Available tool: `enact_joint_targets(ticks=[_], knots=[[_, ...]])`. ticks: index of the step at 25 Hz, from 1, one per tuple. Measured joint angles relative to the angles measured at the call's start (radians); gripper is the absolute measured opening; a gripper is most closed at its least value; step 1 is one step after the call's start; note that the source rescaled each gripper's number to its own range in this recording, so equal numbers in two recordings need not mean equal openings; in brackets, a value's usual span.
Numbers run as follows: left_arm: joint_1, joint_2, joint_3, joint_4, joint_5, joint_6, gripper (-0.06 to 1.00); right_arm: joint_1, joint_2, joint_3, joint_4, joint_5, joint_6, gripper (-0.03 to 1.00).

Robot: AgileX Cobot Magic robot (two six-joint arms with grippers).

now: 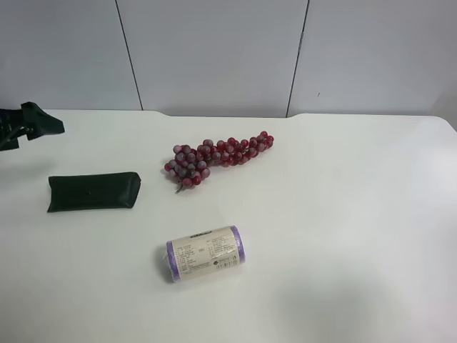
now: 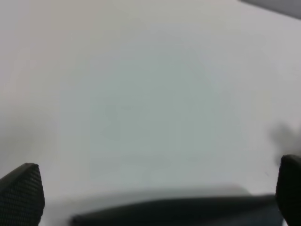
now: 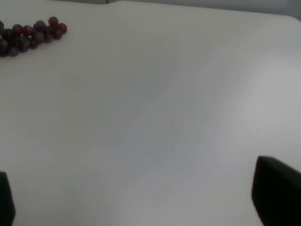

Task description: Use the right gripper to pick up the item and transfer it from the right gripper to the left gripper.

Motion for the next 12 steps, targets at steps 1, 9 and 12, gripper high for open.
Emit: enact_joint_targets(ticks=[1,9,12], knots=[[0.000,-0.025,-0.005,0.009,-0.019,0.000,0.99,0.000,0.000,0.000,0.000,0.000,0.000,1.00],[0.000,-0.229,-0.006,0.222,-0.044,-0.156,1.00,0.000,0.000,0.000,0.000,0.000,0.000,1.00],[0.000,-0.324,-0.006,0.410,-0.029,-0.349,1.00,0.000,0.000,0.000,0.000,0.000,0.000,1.00]])
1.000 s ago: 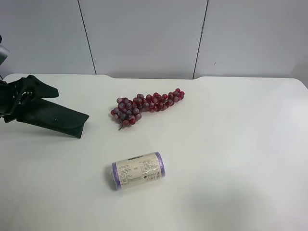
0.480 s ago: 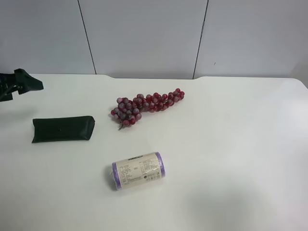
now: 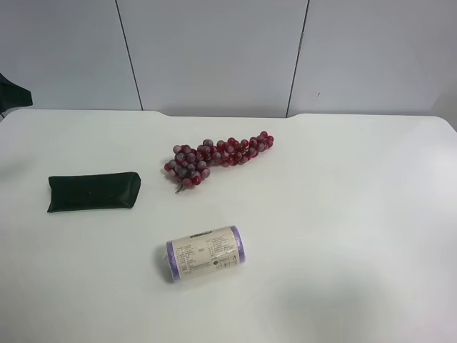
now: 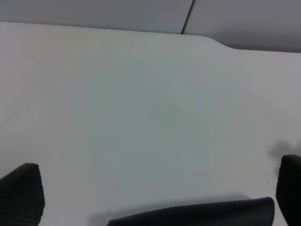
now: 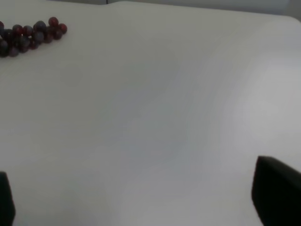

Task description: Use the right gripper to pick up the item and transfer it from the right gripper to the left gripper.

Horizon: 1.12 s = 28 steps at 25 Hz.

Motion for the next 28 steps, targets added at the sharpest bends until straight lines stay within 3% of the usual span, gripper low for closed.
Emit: enact_joint_targets(ticks=[5,12,21,28], knots=[[0.000,-0.172,0.000,0.357,0.130,-0.368,1.00,0.000,0.000,0.000,0.000,0.000,0.000,1.00],[0.000,-0.411,0.000,0.659,0.363,-0.761,1.00,0.000,0.000,0.000,0.000,0.000,0.000,1.00],[-0.010,-0.617,0.000,0.752,0.629,-0.979,1.00,0.000,0.000,0.000,0.000,0.000,0.000,1.00],[-0.152,-0.782,0.000,0.856,0.770,-1.115,1.00,0.000,0.000,0.000,0.000,0.000,0.000,1.00]])
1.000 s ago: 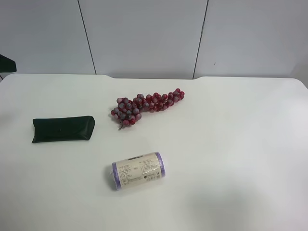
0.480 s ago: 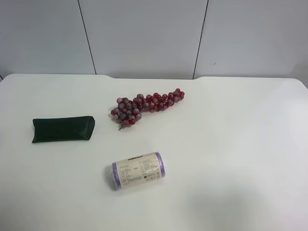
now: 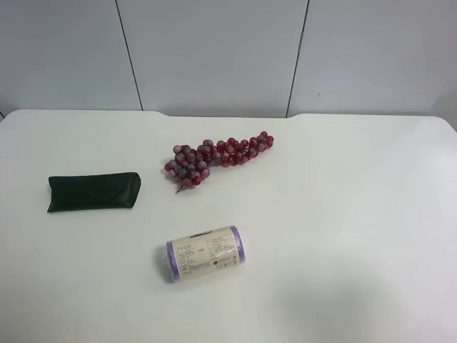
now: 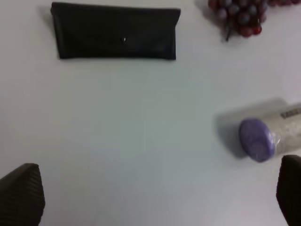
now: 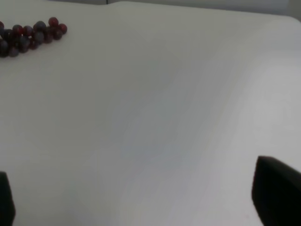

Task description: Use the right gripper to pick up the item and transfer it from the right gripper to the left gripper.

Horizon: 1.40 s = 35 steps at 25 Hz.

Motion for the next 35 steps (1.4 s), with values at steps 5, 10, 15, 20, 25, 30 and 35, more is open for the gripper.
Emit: enact_joint_targets(ticks=[5,10,15,20,25,30,35], knots=[[-0.069,-0.192,0.000,0.171,0.053,-0.068,1.00,0.000,0.000,0.000,0.000,0.000,0.000,1.00],[-0.073,-0.321,0.000,0.245,0.075,-0.072,1.00,0.000,0.000,0.000,0.000,0.000,0.000,1.00],[-0.088,-0.395,0.000,0.291,0.079,-0.096,1.00,0.000,0.000,0.000,0.000,0.000,0.000,1.00],[-0.142,-0.446,0.012,0.325,0.078,-0.117,1.00,0.000,0.000,0.000,0.000,0.000,0.000,1.00],[-0.162,-0.488,0.059,0.332,0.021,-0.120,1.00,0.000,0.000,0.000,0.000,0.000,0.000,1.00],[-0.163,-0.495,0.156,0.326,-0.007,-0.120,1.00,0.000,0.000,0.000,0.000,0.000,0.000,1.00],[-0.163,-0.495,0.211,0.269,-0.064,-0.101,1.00,0.000,0.000,0.000,0.000,0.000,0.003,1.00]])
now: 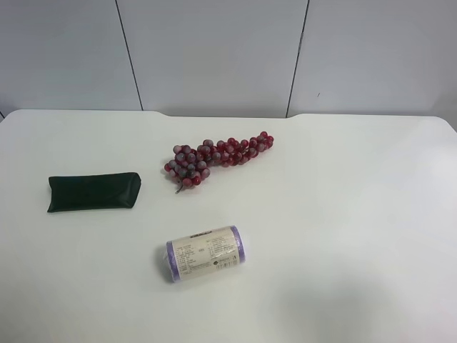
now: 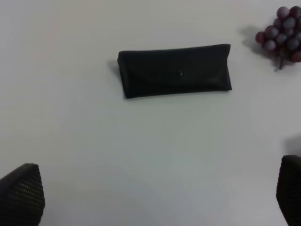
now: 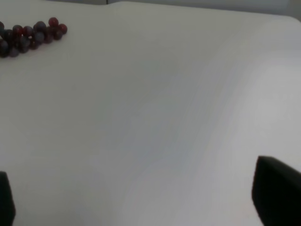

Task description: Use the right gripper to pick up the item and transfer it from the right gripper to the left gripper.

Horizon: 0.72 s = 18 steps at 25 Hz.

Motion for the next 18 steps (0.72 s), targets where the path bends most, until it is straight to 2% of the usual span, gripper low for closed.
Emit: enact_joint_targets(ticks=[18], knots=[[-0.001,0.000,0.000,-0.012,-0.013,0.011,1.00,0.000,0.000,0.000,0.000,0.000,0.000,1.00]])
